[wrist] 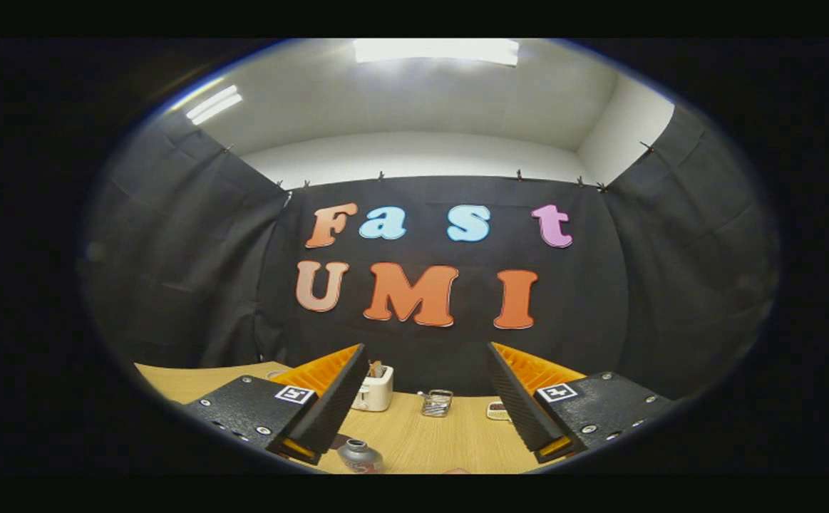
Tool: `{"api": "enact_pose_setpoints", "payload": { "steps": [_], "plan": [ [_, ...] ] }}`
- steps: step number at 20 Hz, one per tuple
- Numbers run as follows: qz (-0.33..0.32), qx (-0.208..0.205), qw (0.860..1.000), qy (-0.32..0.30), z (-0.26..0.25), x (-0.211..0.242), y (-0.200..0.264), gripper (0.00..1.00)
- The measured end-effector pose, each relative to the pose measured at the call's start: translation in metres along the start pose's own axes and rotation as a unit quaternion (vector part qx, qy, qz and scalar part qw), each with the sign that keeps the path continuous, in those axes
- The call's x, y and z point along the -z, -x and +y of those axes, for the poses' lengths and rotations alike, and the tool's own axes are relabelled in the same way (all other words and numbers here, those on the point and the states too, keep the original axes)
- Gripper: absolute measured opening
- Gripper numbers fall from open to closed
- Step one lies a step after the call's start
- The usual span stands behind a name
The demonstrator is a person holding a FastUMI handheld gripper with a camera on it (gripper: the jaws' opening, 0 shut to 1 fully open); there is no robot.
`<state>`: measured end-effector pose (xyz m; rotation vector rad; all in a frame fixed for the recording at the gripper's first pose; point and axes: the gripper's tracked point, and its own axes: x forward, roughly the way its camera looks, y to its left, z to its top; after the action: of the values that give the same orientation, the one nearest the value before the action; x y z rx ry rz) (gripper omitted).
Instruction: Take the bottle from table, then pour the juice into the cup, finally place the bottle on the coaster
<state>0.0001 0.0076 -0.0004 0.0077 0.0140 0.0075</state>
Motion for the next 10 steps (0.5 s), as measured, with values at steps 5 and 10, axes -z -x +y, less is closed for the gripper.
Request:
{"api": "enact_pose_setpoints", "payload": {
  "steps": [5,10],
  "plan": [
    [0.004,-0.005,1.000,-0.002,0.004,0.005,0.000,0.97],
    [0.011,-0.012,1.000,-0.006,0.009,0.018,0.002,0.98]
  ]
}}
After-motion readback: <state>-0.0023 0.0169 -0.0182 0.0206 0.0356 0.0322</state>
